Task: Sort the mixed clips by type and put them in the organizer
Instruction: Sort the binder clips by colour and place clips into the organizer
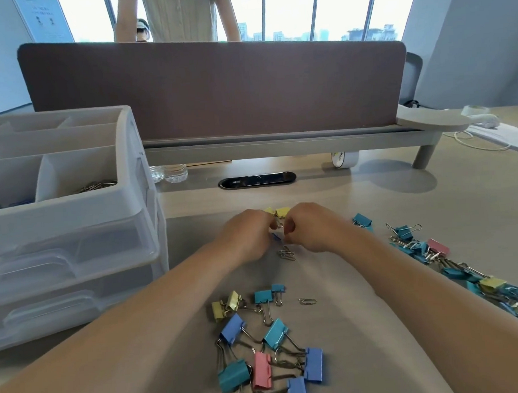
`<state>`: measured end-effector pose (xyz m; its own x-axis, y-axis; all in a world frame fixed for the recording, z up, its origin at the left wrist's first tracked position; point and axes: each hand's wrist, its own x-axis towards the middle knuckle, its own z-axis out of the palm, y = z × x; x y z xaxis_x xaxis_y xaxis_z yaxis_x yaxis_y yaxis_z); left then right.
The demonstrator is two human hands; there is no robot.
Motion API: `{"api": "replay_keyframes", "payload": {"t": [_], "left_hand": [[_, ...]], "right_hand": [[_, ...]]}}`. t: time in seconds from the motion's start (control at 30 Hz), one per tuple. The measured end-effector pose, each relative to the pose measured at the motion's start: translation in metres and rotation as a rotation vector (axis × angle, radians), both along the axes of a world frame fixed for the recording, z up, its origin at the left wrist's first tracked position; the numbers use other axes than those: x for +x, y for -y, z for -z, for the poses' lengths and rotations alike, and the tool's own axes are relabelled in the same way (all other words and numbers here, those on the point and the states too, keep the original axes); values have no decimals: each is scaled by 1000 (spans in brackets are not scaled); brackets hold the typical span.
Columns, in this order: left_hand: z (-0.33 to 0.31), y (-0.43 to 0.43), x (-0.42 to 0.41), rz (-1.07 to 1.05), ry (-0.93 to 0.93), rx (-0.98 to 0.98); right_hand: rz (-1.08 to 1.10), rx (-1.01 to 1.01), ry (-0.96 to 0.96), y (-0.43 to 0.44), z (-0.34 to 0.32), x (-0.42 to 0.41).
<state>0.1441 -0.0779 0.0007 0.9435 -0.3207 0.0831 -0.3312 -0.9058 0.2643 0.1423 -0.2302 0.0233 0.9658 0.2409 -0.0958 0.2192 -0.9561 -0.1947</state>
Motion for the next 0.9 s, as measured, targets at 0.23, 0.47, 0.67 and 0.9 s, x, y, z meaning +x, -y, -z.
{"api": "replay_keyframes", "payload": {"t": [0.23,0.47,0.67,0.9], "left_hand": [[2,9,-6,34,-38,2],[1,12,-13,9,-36,63],[1,15,-18,-15,-118,119],[-6,25,-37,10,-154,64]], "right_hand": [[-50,-2,-63,3,0,-18],[-43,-21,-42,5,3,-26],[-60,-18,-48,15,1,-41],[-63,-10,-146,38,-5,-60]]}}
